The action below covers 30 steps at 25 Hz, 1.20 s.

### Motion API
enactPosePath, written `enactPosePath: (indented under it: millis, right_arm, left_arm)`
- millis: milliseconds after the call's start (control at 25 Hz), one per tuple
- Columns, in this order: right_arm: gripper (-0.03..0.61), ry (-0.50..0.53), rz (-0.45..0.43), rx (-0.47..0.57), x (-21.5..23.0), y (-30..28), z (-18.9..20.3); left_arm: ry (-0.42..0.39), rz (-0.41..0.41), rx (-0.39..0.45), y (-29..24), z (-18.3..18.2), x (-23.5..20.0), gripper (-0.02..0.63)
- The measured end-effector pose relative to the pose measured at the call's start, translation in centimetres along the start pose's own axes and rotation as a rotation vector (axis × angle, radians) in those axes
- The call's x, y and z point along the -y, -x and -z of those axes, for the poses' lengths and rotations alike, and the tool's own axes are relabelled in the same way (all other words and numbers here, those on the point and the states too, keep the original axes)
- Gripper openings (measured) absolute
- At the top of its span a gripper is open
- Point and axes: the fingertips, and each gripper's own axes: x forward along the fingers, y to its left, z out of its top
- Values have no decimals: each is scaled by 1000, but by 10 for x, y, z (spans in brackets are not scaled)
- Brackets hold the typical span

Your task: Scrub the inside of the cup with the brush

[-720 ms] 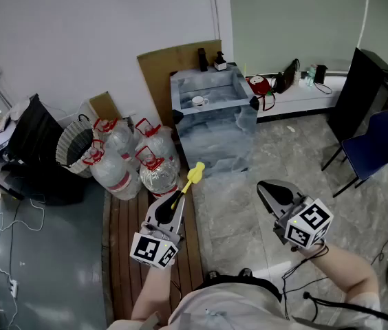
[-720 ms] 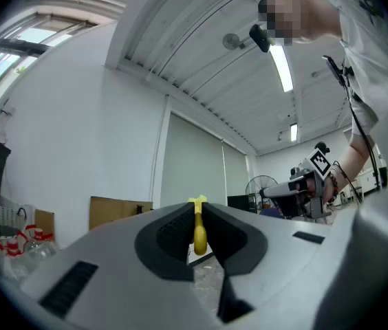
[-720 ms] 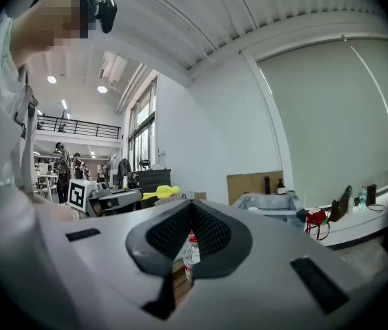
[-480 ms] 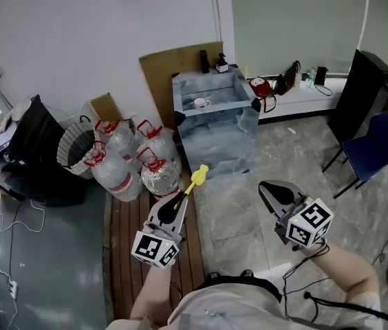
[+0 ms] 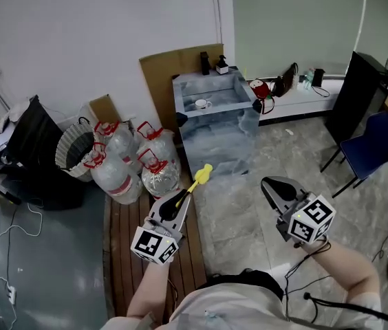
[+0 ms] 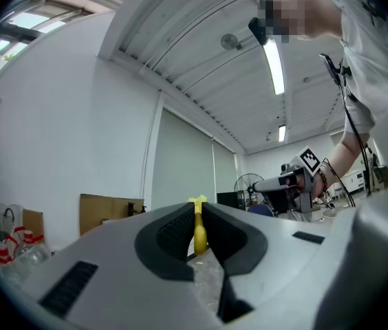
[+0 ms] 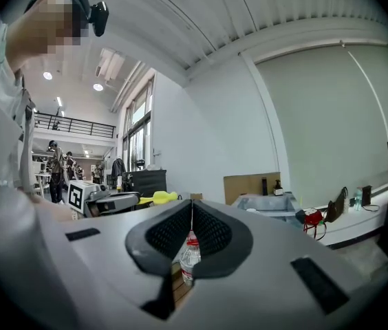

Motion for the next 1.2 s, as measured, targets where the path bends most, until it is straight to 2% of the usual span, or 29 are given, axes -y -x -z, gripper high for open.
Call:
enactPosePath:
  millis: [360,600,1000,1200]
  right_arm:
    - [18,-43,28,-16,9,-12,2]
    - [18,-71,-23,-20,16,-40,8]
    - [18,-49,-63,-39,88,-88,2]
    - [18,-38,-89,-51,122,-110,-3]
  left_arm:
    - [7,28,5,-10,3,-13,35]
    - [21,30,-16,-27,12,-30,35]
    - [12,-18,-41,-94,33,-64,35]
    - [5,-44,-36,-129,27,-83,35]
